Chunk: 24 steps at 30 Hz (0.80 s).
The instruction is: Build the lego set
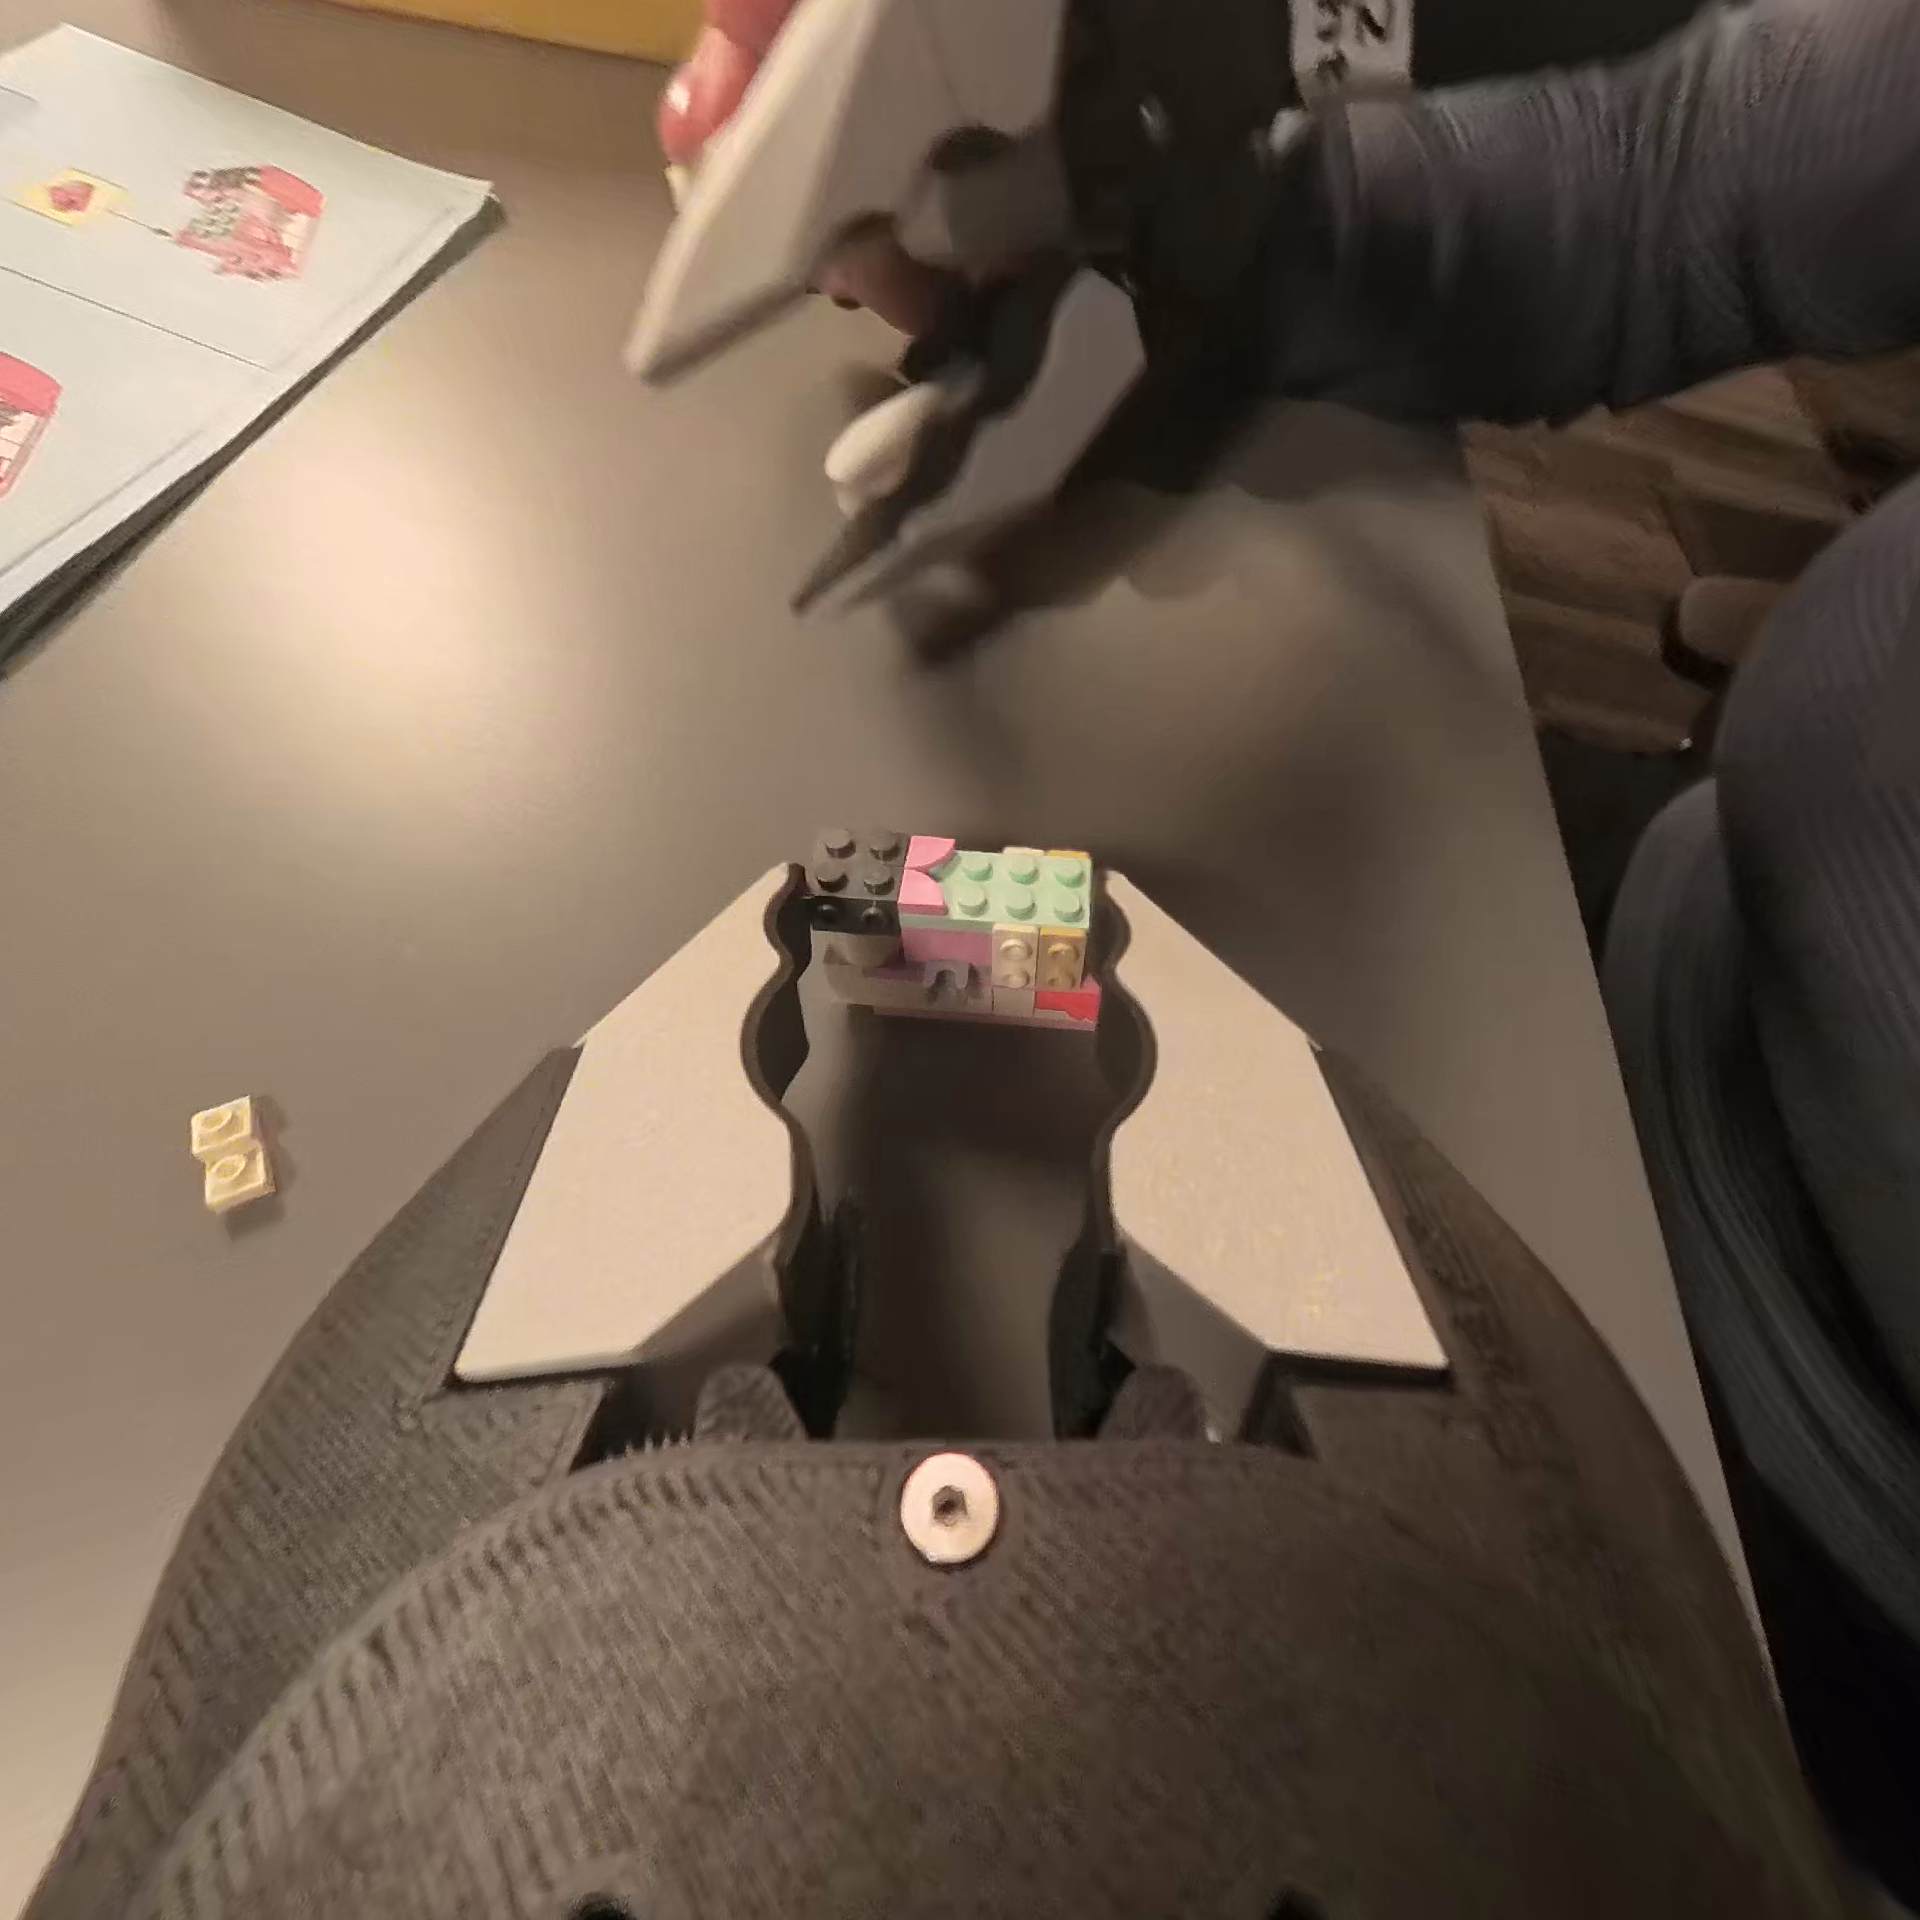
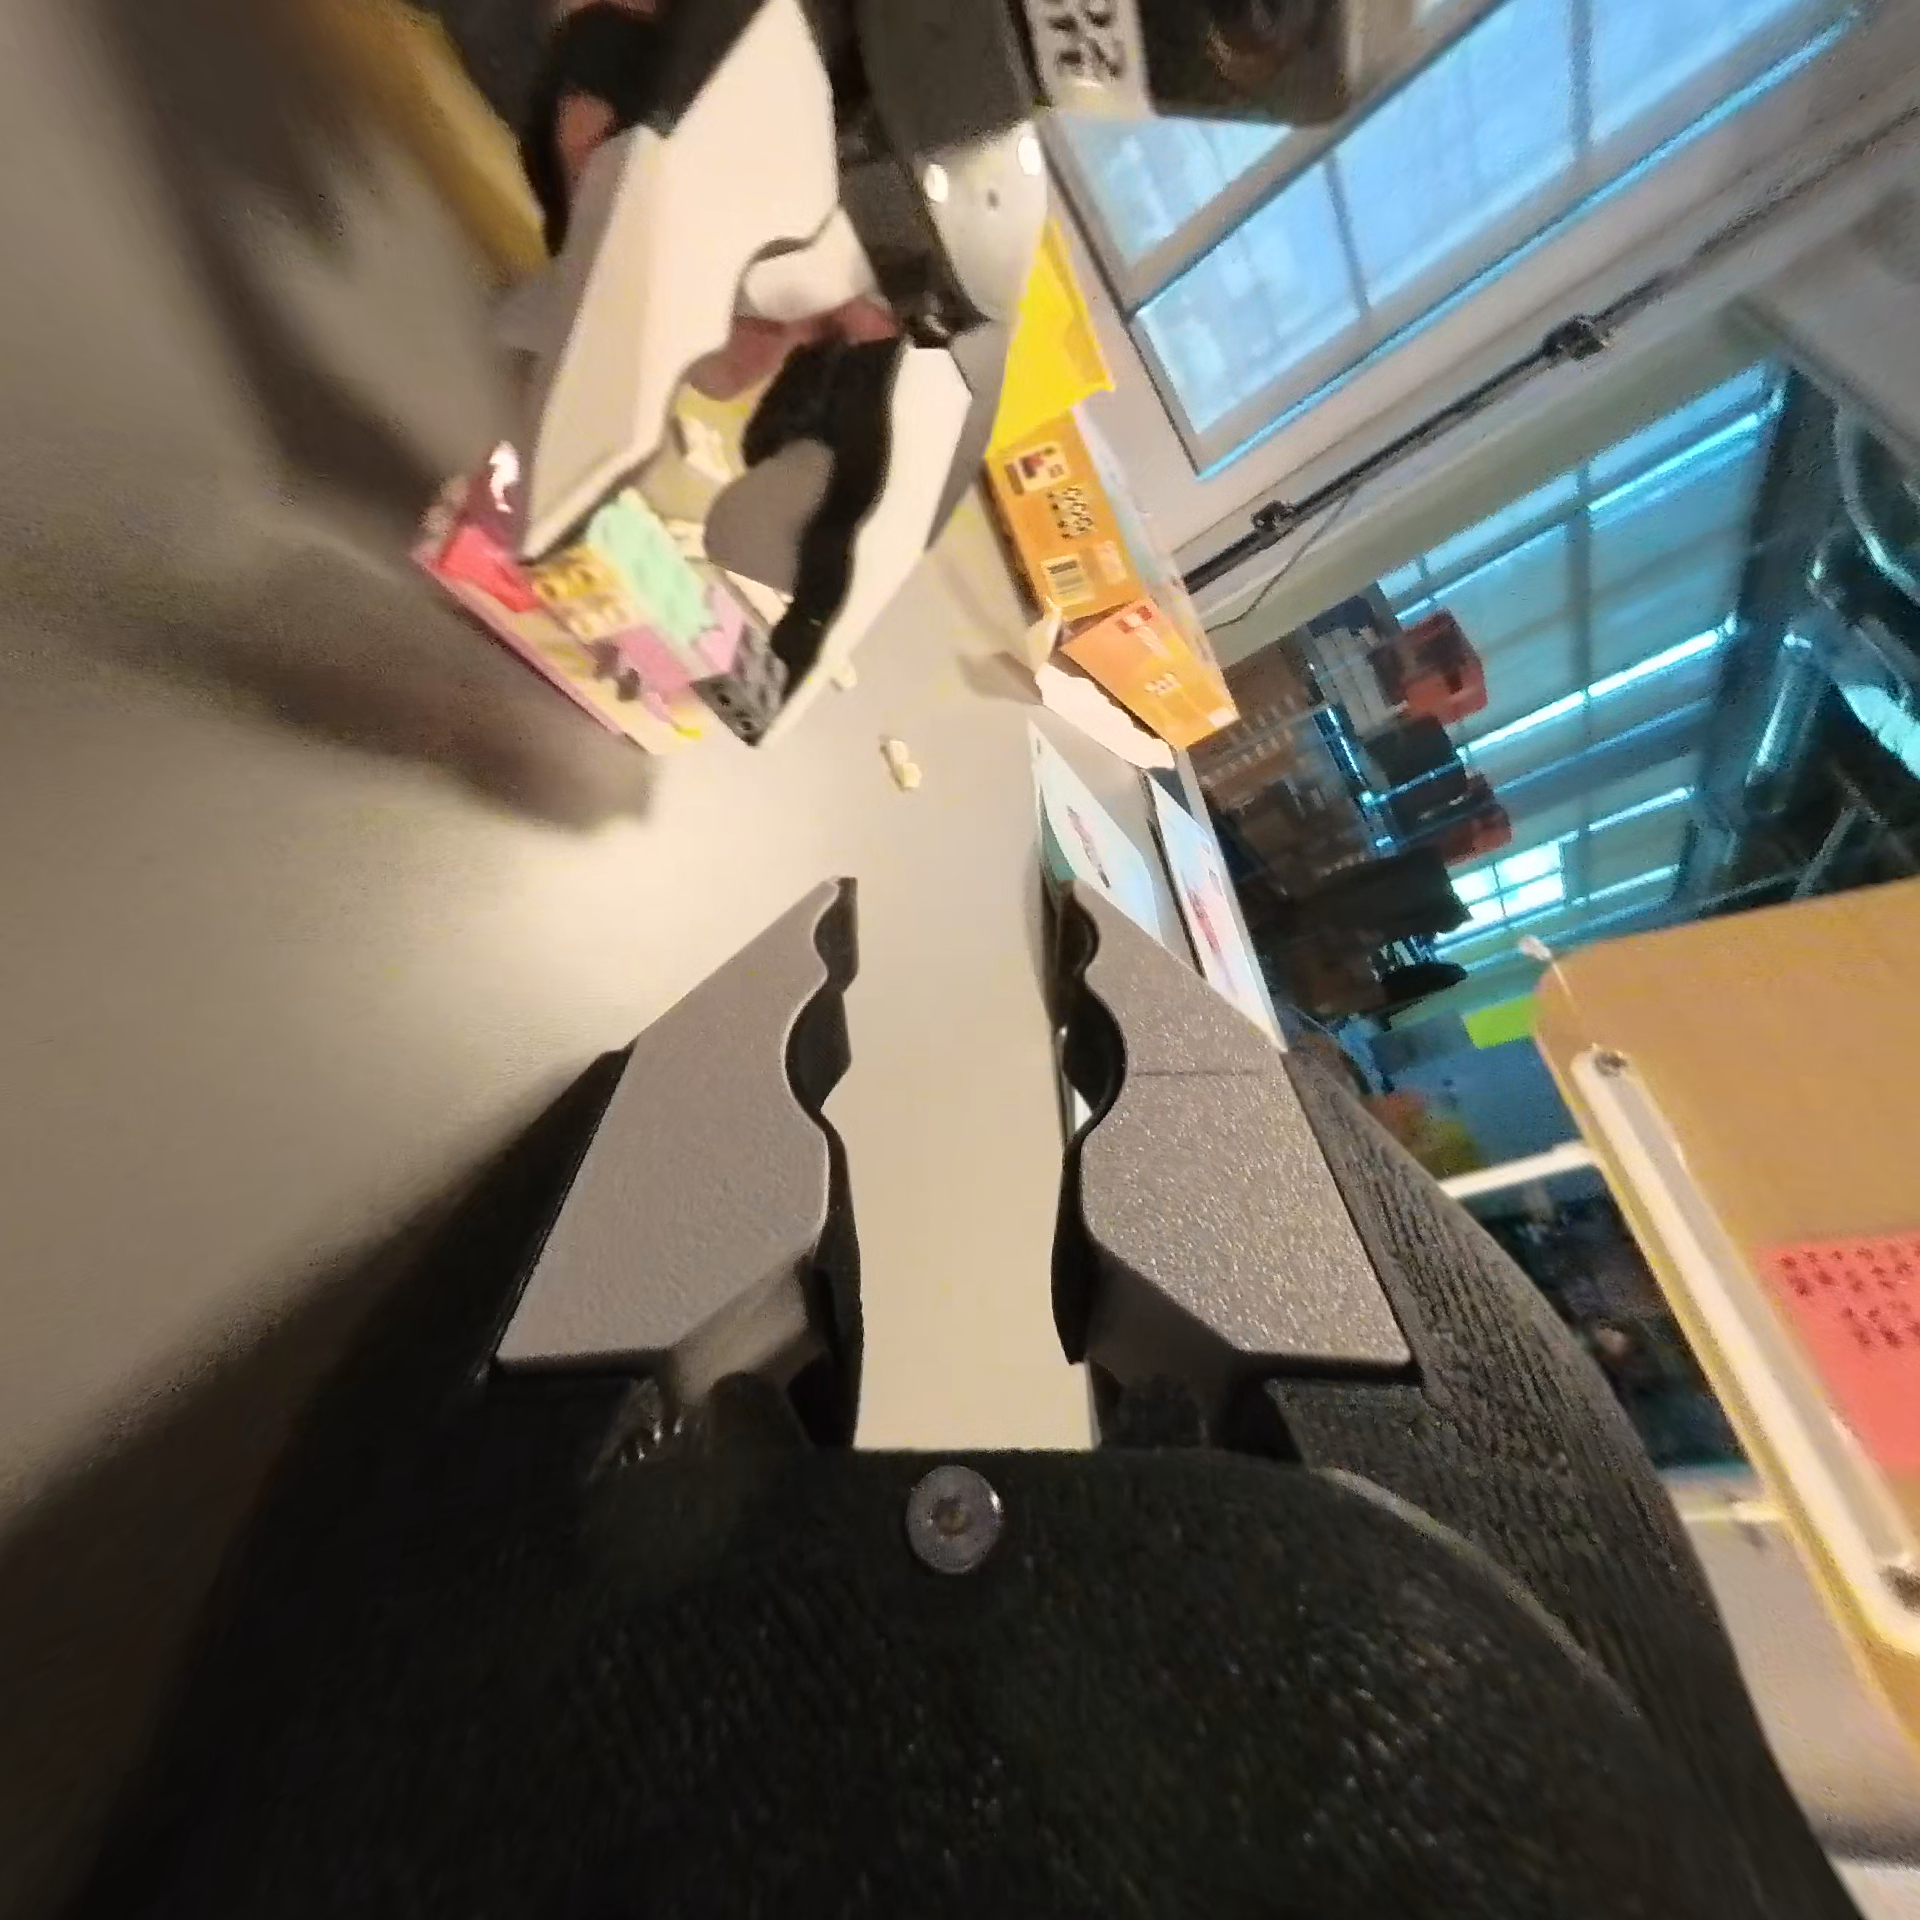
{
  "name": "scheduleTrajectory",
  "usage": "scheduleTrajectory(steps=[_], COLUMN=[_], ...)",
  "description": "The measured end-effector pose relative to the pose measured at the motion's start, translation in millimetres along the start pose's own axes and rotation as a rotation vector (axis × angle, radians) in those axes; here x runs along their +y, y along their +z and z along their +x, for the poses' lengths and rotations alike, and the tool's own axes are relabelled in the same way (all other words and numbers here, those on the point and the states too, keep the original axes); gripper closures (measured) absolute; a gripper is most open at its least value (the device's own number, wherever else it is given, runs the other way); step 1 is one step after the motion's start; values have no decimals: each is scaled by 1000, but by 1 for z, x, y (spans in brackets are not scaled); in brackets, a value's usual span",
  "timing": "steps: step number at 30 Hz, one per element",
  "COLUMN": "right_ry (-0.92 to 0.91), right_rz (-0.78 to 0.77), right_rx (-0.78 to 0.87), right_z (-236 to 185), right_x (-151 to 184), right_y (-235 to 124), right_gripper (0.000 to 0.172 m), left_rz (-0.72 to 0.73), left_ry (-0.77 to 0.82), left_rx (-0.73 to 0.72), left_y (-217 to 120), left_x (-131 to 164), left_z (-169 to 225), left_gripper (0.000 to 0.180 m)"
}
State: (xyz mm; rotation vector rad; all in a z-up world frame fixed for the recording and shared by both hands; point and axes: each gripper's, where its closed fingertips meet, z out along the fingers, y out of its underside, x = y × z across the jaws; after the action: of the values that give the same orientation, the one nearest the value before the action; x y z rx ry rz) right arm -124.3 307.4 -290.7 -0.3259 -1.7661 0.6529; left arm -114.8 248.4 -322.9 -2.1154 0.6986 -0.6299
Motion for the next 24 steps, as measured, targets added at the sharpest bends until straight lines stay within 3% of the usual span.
scheduleTrajectory(steps=[7,17,24], right_ry=[100,130,149], right_rz=[14,4,1], right_rx=[68,98,114], right_z=[16,22,26], right_x=[9,15,17], right_y=[-1,-1,-2], right_gripper=[138,140,140], left_rz=[-57,-94,-85], left_ry=[107,127,170], left_rx=[9,53,37], left_y=[-8,-10,-10], left_x=[10,19,18], left_z=[6,16,17], left_gripper=[125,110,115])
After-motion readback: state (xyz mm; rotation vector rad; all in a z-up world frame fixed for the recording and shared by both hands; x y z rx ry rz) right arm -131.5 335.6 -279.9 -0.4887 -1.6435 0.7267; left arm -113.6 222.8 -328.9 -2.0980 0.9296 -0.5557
